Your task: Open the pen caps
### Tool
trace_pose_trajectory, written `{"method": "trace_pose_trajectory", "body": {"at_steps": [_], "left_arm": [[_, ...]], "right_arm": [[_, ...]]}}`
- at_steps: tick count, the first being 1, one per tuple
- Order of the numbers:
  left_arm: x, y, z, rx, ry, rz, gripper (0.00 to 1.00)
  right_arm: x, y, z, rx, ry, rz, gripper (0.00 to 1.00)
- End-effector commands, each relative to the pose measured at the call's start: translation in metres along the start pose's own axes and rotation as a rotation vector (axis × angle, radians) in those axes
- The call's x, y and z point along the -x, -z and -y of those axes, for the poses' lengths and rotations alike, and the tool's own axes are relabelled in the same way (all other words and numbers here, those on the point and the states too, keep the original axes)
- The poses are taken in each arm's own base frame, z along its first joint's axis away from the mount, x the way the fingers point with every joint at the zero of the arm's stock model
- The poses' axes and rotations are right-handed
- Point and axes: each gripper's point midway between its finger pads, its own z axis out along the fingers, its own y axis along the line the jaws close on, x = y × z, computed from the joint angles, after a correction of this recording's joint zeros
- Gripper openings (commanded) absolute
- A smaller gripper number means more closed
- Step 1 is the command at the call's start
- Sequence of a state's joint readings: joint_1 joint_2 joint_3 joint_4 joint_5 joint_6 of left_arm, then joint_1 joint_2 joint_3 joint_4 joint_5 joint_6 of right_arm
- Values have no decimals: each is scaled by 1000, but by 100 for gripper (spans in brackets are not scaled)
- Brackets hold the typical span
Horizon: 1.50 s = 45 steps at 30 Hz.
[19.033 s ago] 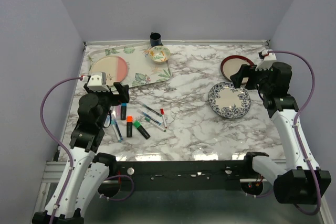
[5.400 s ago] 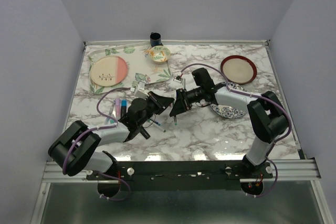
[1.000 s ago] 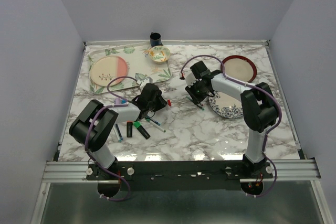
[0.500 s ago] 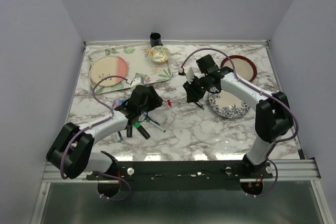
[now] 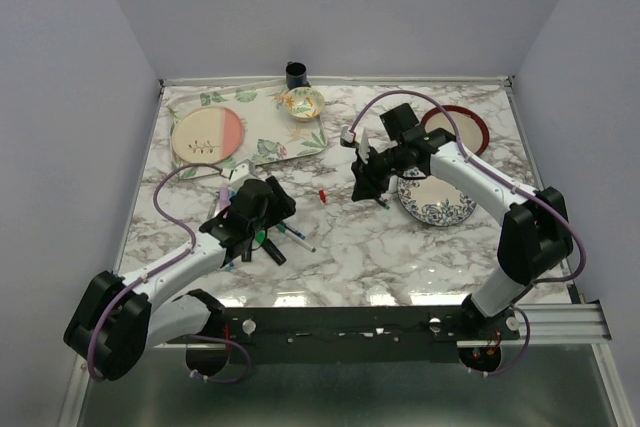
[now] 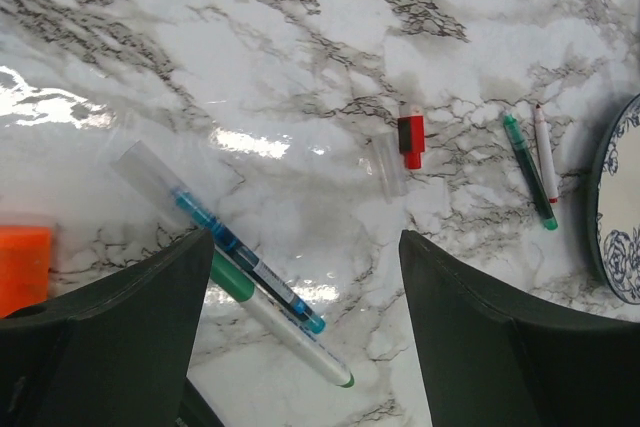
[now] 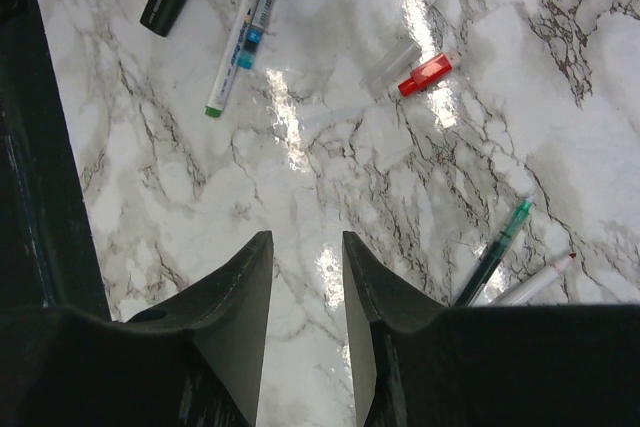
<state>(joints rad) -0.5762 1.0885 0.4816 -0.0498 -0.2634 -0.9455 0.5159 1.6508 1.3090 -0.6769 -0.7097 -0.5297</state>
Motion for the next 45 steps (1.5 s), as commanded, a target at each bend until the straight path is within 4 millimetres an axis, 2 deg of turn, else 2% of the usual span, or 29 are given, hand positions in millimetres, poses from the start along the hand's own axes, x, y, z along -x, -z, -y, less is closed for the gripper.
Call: {"method": "trace_pose_trajectory", "body": {"at_steps": [1,5,12,24,33,40,45], "left_arm": [[3,-1,-29,131,65,42,88],[-3,-8,-37,195,83,13,88],[-11,-17,-40,261,62,-52,87],[-18,-24,-47,348,128,-70,79],[-17,-32,-56,458,125,-77,69],[-16,-37,-63,555,108,-82,55],[-11,-43,-66,626,83,-78,51]], "right_arm": [[-4,0,-10,46,1,3,42],[-5,0,-10,49,-1,1,42],[-5,-1,-9,47,-3,-2,42],[-7,-2,-8,45,-6,-8,42],[-6,-1,-9,46,-3,-4,42],[-4,1,-10,46,2,0,42],[-2,2,-11,47,7,3,42]]}}
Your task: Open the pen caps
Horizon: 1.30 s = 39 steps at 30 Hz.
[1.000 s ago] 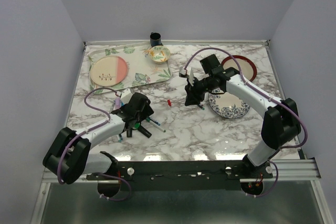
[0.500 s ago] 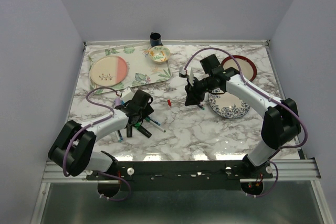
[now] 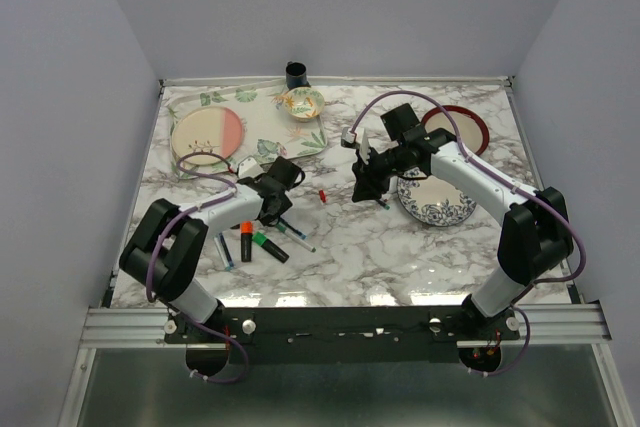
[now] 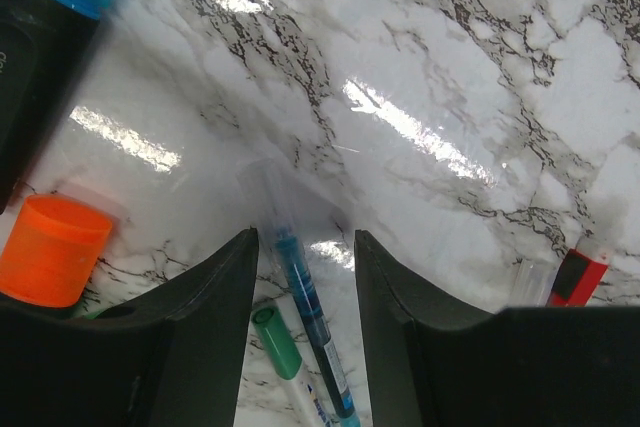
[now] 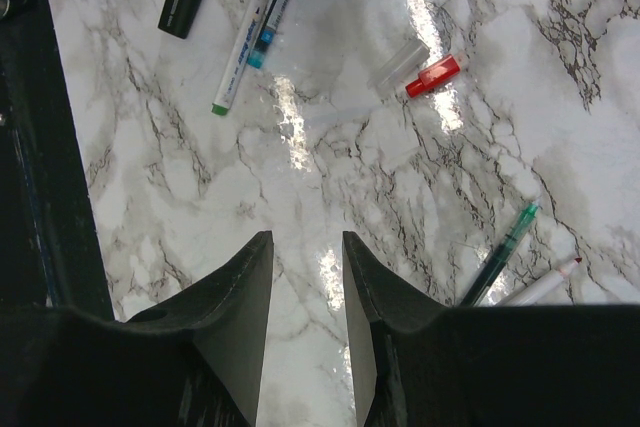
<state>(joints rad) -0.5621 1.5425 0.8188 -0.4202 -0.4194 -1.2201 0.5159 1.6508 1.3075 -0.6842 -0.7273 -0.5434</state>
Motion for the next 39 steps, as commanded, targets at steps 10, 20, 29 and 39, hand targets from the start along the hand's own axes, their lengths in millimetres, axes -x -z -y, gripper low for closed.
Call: {"method": "trace_pose_trajectory", "body": {"at_steps": [10,20,29,39], "left_arm": [[11,-18,-21,198,-31,41,42],[15,-21,-12,153,-11,21,31],[19,-12,4,34,21,5,13],[34,22,35,-215,96,21,0]], "right_arm": [[1,6,-9,23,9,10,42],[2,7,-11,26,13,14,42],[3,8,-12,25,17,16,42],[2,6,-15,47,14,21,43]]}}
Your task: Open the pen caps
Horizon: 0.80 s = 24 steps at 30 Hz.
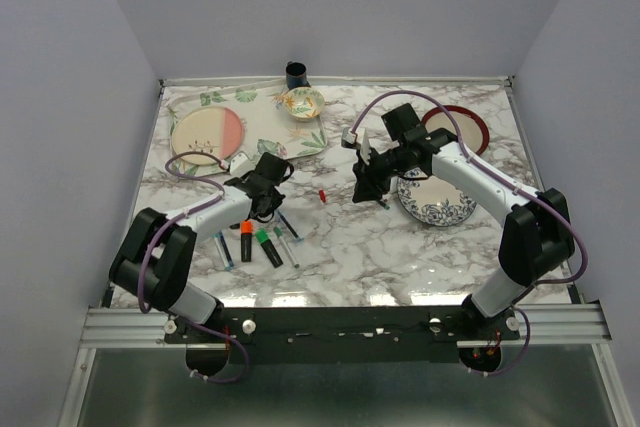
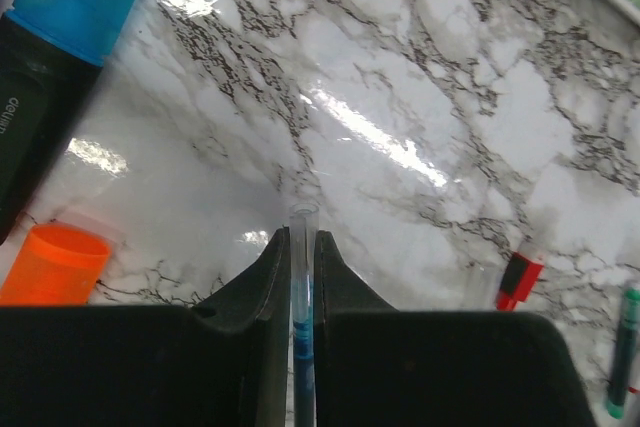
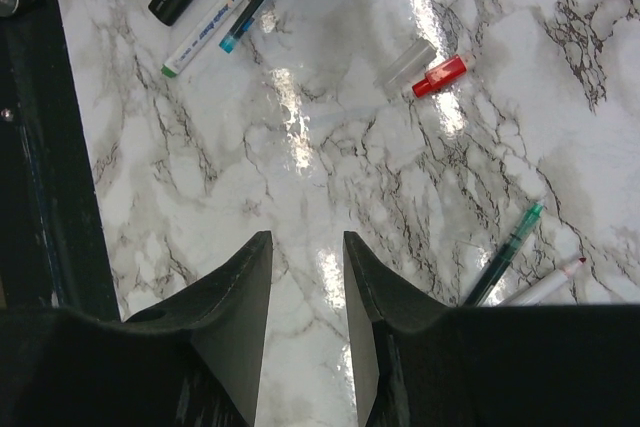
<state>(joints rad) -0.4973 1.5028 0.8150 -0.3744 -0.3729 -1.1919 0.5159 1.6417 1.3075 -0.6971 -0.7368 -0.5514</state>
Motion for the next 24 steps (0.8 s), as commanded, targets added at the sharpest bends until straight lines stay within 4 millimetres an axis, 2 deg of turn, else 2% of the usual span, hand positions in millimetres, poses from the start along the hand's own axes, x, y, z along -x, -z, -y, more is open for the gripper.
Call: {"method": "trace_pose_trajectory", "body": {"at_steps": [1,6,8,9,11,12,13,16,24], "left_arm": [[14,24,32,-186,48,17,0],[14,42,50,-332,60,5,0],[7,49,51,-396,57,-14,0],[12,56,61,-464,62,4,0],[5,64,61,-545,64,-9,0],[9,72,71,-613,78,9,0],[7,75,68,-637,80,8,0],[7,87,77,-731,90,11,0],[0,104,85,-895,87,17,0]], "right_arm": [[1,4,-12,42,6,19,43],[3,1,-19,86,-11,38,43],[4,-1,-22,113,-29,48,43],[4,-4,-26,146,-44,58,43],[6,-6,-31,181,-72,69,43],[9,-7,-36,216,-84,86,43],[9,-10,-38,239,-109,86,43],[11,-13,-46,306,-155,105,45],[17,-19,-61,436,-245,142,47]]}}
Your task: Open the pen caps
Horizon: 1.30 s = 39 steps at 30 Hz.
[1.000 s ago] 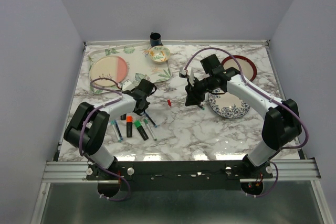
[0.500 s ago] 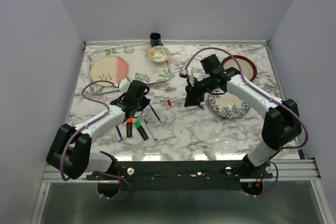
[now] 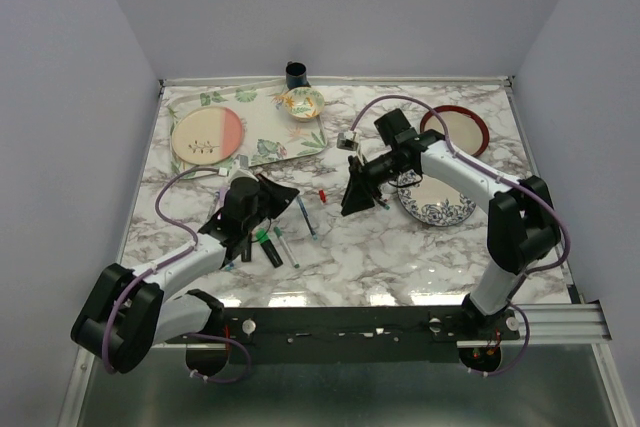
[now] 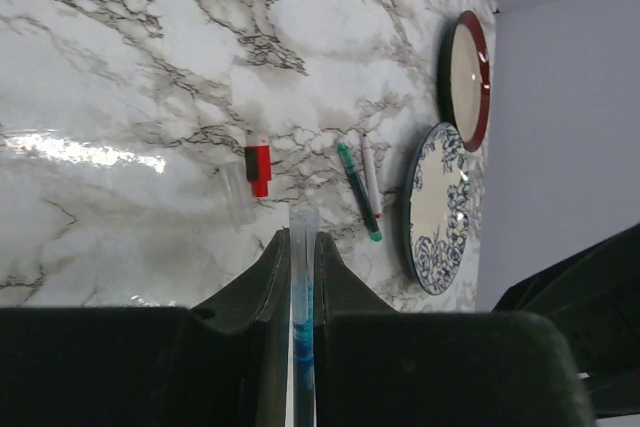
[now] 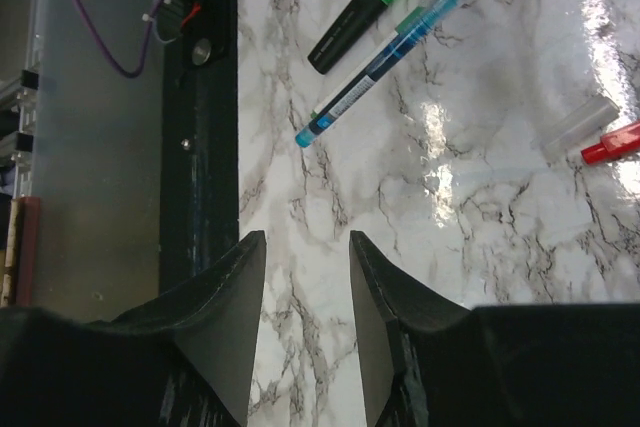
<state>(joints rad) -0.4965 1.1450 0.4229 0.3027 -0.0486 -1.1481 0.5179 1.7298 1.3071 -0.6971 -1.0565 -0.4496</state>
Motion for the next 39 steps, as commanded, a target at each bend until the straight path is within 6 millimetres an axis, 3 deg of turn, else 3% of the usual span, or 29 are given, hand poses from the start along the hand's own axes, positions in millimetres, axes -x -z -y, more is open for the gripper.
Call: {"method": "trace_pose_trajectory", "body": {"at_steps": [1,16,39], "left_arm": [[3,8,36,-200,-17,12,0],[-3,14,55,-313,-33,25,0],[-16,15,73,-372,-56,16,0]], "right_arm": [[3,-9,-19,136,-82,42,48],[3,-18,-20,198,-218,64,54],[-1,-28,-19,220,-281,51,56]]}}
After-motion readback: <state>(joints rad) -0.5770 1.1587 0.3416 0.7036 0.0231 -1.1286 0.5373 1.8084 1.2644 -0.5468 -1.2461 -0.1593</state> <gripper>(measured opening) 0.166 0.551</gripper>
